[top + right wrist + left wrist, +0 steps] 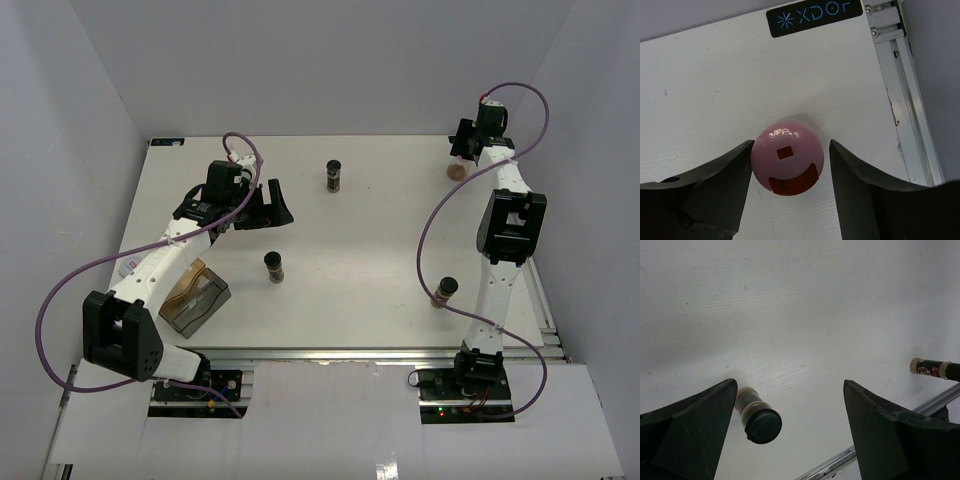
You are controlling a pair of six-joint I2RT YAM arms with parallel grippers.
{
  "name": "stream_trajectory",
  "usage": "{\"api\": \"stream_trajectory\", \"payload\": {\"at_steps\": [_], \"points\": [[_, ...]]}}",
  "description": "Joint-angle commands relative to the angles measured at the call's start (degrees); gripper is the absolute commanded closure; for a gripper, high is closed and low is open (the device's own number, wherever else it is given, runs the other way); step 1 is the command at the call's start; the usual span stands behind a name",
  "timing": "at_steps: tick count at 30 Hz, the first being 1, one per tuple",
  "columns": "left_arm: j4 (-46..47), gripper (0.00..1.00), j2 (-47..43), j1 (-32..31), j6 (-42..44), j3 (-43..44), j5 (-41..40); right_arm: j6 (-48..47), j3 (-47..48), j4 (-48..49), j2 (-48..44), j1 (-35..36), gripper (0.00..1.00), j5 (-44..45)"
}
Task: Organize the condiment bottles
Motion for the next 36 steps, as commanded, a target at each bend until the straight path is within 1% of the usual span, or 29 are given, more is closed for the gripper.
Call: {"api": "stream_trajectory", "payload": {"at_steps": [1, 3, 5, 6, 7, 8, 11, 12, 17, 19, 21, 22, 27, 28, 31, 36], "points": [[-0.6, 0.02, -0.6, -0.1, 0.5, 2.0, -1.3, -1.4, -1.0, 3.0, -2.4, 0.2, 0.43, 1.2], [-0.9, 0.02, -0.7, 0.0, 0.0, 2.2, -1.8, -1.6, -1.1, 2.4, -3.6, 0.2, 0.54, 2.0], [-1.4, 0.02, -0.7, -0.1, -1.0, 2.6, -4.0, -1.8, -1.0, 1.7, -4.7, 0.3, 0.62, 2.5], [-1.5, 0.02, -0.6, 0.0, -1.1, 2.7, -4.7, -1.8, -1.0, 1.0, -5.0, 0.4, 0.64, 2.5], [-1.6, 0.02, -0.5, 0.0, -1.6, 2.8, -5.2, -1.9, -1.0, 0.1, -6.2, 0.6, 0.71, 2.5], [-2.1, 0.02, -0.5, 0.0, -1.8, 3.2, -5.5, -2.3, -1.3, -0.5, -6.8, 1.1, 0.74, 2.6], [-2.8, 0.02, -1.2, -0.1, -1.8, 3.6, -6.7, -3.7, -3.9, -1.2, -10.7, 3.1, 0.91, 3.6], [-3.3, 0.02, -1.7, -0.1, -1.5, 3.8, -8.0, -4.2, -5.5, -1.2, -12.6, 3.8, 0.92, 3.6], [-6.0, 0.02, -3.3, 0.0, 0.2, 4.7, -16.1, -4.7, -13.9, -2.0, -22.5, 10.2, 0.92, 0.3], [-8.6, 0.02, -3.3, 0.0, 0.5, 6.1, -17.6, -3.8, -20.2, -1.5, -25.9, 13.2, 0.92, -2.2], [-10.4, 0.02, -4.4, 0.1, 0.7, 7.2, -16.6, -3.1, -28.8, 2.1, -31.7, 17.3, 0.92, -5.8], [-11.0, 0.02, -5.1, 0.0, 0.7, 7.5, -16.0, -3.4, -32.0, 3.6, -34.0, 19.7, 0.92, -5.4], [-14.0, 0.02, -7.9, 0.2, 1.0, 8.9, -13.2, -4.3, -40.5, 5.1, -39.4, 31.9, 0.92, -2.7], [-14.2, 0.02, -8.5, 0.1, 1.1, 9.1, -13.4, -3.8, -43.3, 5.8, -40.9, 33.1, 0.92, -3.3], [-15.3, 0.02, -9.1, 0.2, 1.2, 9.3, -13.9, -2.9, -47.9, 8.0, -42.9, 36.6, 0.92, -5.2], [-15.2, 0.02, -9.2, 0.1, 1.3, 9.5, -12.4, -3.9, -53.3, 11.9, -42.6, 41.8, 0.92, -3.4]]}}
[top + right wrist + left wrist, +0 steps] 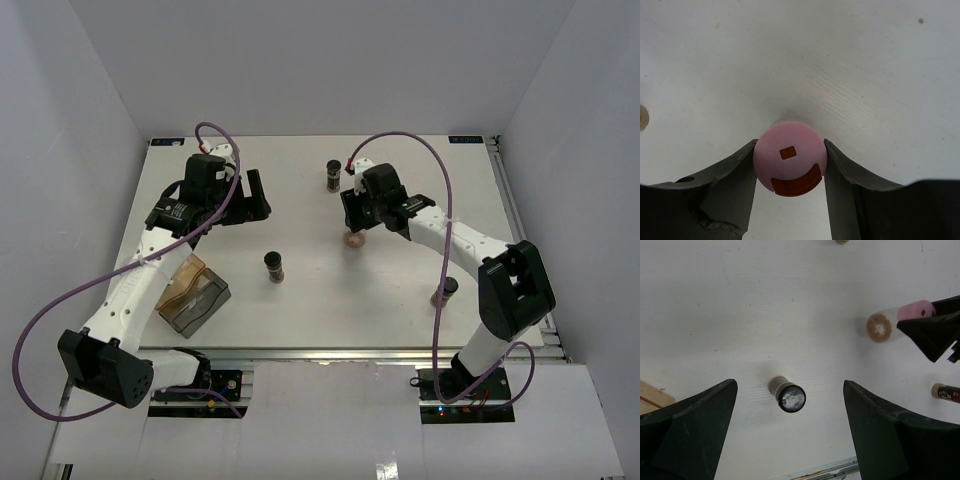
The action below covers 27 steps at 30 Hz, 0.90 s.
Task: Organize the condiment bottles
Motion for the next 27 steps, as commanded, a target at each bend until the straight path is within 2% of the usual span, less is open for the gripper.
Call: {"api": "stream_trajectory", "payload": {"at_steps": [1, 6, 8, 10, 12, 15, 18, 22, 27], "points": [[-1.2, 0.02, -1.3, 0.1, 0.5, 1.8, 2.3, -0.9, -3.3, 7.1, -1.6, 2.8, 0.92, 2.2], [-1.6, 0.02, -1.3, 0.1, 0.3, 2.9, 3.5, -0.5, -7.2, 10.8, -1.6, 5.3, 0.92, 3.9], [-1.6, 0.02, -1.4, 0.2, 0.5, 3.1, 3.7, -0.5, -8.2, 11.5, -1.9, 6.4, 0.89, 4.6], [-1.2, 0.02, -1.7, 0.2, 0.5, 2.9, 3.9, -0.6, -8.5, 11.9, -1.7, 7.3, 0.79, 4.6], [-0.8, 0.02, -2.0, 0.1, 0.5, 2.4, 3.7, -0.4, -8.5, 11.7, -1.5, 7.7, 0.60, 4.4], [-0.3, 0.02, -2.5, 0.2, 0.5, 1.7, 3.5, -0.1, -9.2, 11.6, -2.1, 7.8, 0.39, 4.9], [-0.7, 0.02, -2.4, 0.1, 0.7, 2.0, 3.9, 0.2, -9.7, 11.8, -3.4, 8.0, 0.25, 5.3], [0.4, 0.02, -2.4, 0.1, 1.5, 2.3, 6.9, 0.2, -7.3, 8.9, -5.6, 7.9, 0.12, 6.7], [0.3, 0.05, 2.0, -0.5, 1.9, 5.4, 10.2, 1.1, 0.2, 1.8, -8.3, 7.8, 0.08, 11.2]]}}
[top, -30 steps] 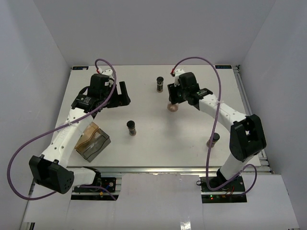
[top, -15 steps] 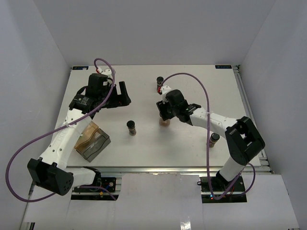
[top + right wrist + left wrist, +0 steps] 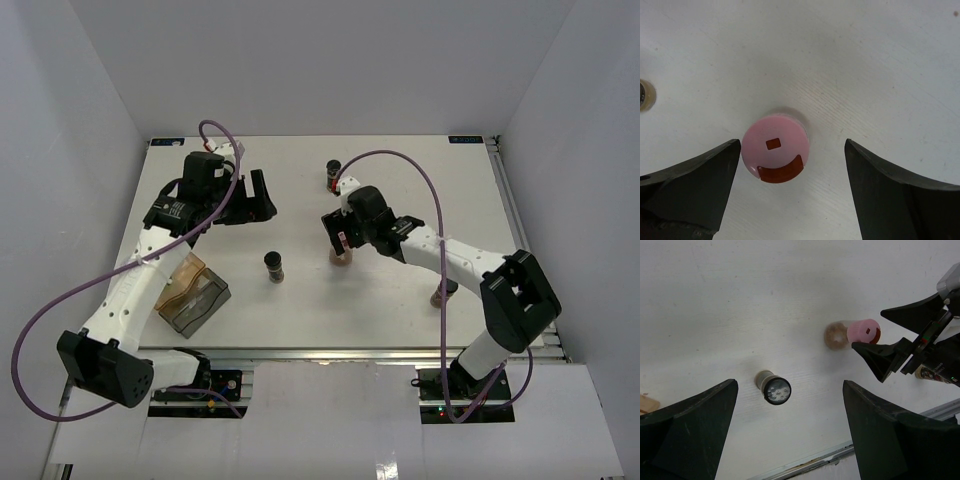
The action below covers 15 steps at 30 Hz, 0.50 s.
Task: Organize the condiment bottles
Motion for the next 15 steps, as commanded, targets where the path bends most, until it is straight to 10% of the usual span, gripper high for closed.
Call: {"api": "stream_trajectory", "payload": {"at_steps": [1, 15], "points": [[1.0, 0.05, 3.2, -1.2, 1.0, 4.9, 3.5, 1.4, 9.4, -5.3, -5.5, -0.1, 0.07, 6.7], [-3.7, 0.07, 24.2, -17.5, 0.7, 20.4, -6.0, 8.7, 6.8, -20.3, -30.1, -2.3, 0.05, 22.3]]}}
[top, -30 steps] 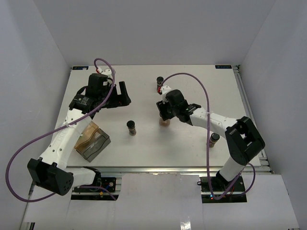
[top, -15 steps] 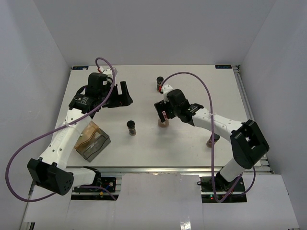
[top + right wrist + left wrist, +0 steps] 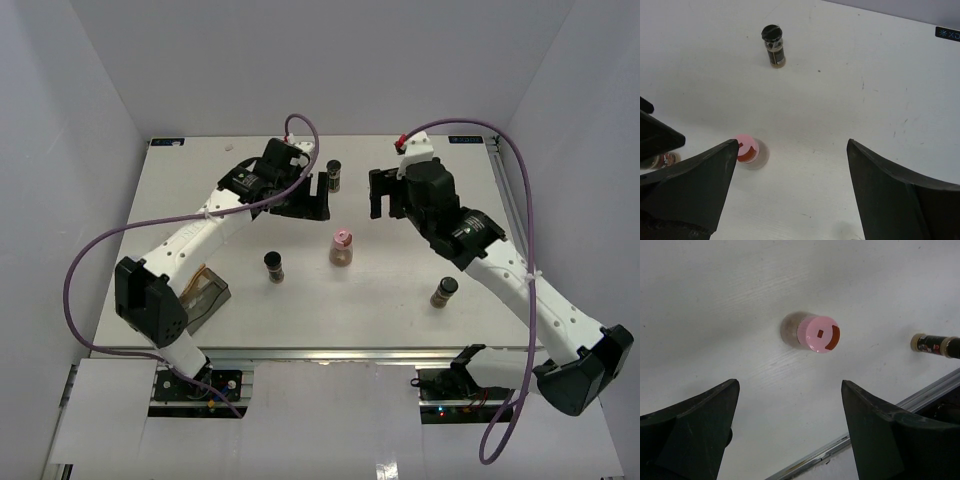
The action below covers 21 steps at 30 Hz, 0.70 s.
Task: Organize the condiment bottles
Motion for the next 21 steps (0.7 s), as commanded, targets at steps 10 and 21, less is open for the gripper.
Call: {"api": "stream_trajectory", "payload": {"at_steps": [10, 21], "points": [[-5.0, 0.09, 15.8, -11.0, -1.9, 14.6, -9.5, 1.2, -8.9, -2.2, -24.8, -0.2, 0.04, 11.4], [-8.3, 0.11, 24.2, -14.1, -4.1, 20.3, -15.7, -0.2, -9.9, -2.2, -29.7, -0.2, 0.03, 11.3]]}}
